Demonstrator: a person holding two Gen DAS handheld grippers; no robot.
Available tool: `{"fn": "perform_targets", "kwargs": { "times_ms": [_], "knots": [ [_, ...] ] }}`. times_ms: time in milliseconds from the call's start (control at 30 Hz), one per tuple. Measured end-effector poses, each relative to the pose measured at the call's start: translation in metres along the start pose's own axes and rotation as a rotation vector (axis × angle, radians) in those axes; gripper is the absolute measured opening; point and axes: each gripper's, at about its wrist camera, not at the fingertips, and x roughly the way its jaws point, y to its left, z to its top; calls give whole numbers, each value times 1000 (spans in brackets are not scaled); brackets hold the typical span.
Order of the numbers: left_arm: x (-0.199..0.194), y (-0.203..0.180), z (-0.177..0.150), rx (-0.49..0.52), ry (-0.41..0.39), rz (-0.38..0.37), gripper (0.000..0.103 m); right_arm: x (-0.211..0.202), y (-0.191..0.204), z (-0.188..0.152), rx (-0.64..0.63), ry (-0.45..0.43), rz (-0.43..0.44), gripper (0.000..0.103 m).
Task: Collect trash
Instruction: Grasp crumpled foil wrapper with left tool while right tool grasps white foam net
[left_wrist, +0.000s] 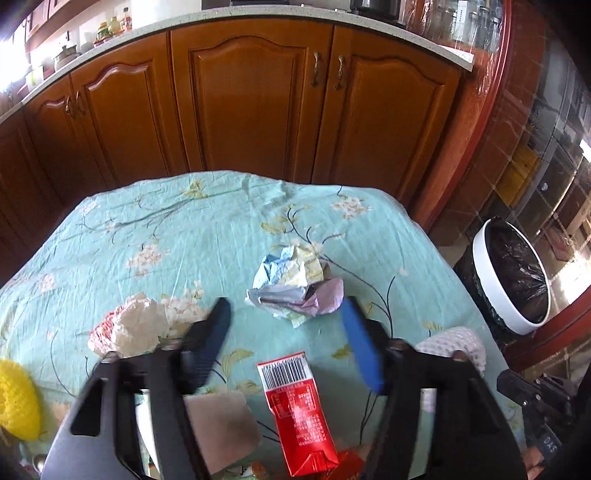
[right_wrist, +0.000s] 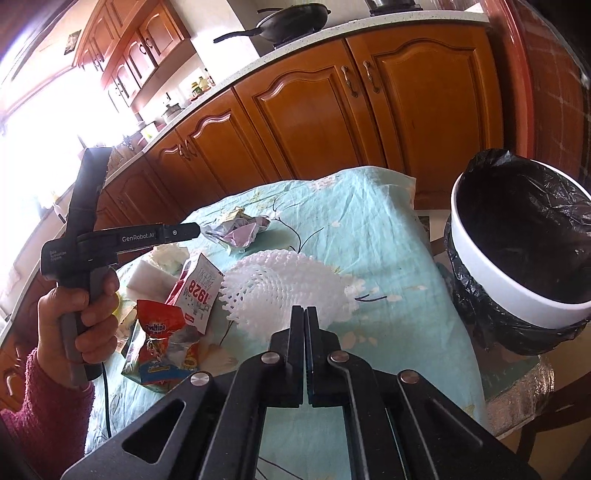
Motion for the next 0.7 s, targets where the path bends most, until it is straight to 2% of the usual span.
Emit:
{"fn": "perform_targets", "kwargs": {
  "times_ms": [67,233,300,333,467,500,533,567,600,633,667,700],
  "knots": [
    [7,-7,7,36,3,31,76,-3,0,1,-2,-7,3,0],
    [51,-22,19,98,95,97,74,-5,-1,2,3,-12,6,0],
    [68,-24,19,114,142,111,53,-5,-3,2,7,-13,3,0],
    [74,-23,17,113,165,118,38,-5,-4,2,9,-14,1,0],
    [71,-25,14,129,134,109,31,-6,-8,4,21,-18,4,2],
    [70,-24,13,128,129,95,30,-5,-10,6,32,-19,21,8],
    [68,-24,13,125,126,88,29,-4,-11,7,46,-19,30,10],
    [65,-23,12,122,120,86,29,-2,-13,9,59,-15,31,21],
    [62,-23,11,120,112,80,28,1,-13,11,64,-14,33,44],
    [59,-23,10,117,105,75,27,3,-13,13,63,-19,35,55],
    [55,-22,9,113,98,72,27,7,-11,15,58,-25,34,71],
    [50,-24,8,111,90,70,27,12,-10,18,48,-27,26,71]
  ]
}}
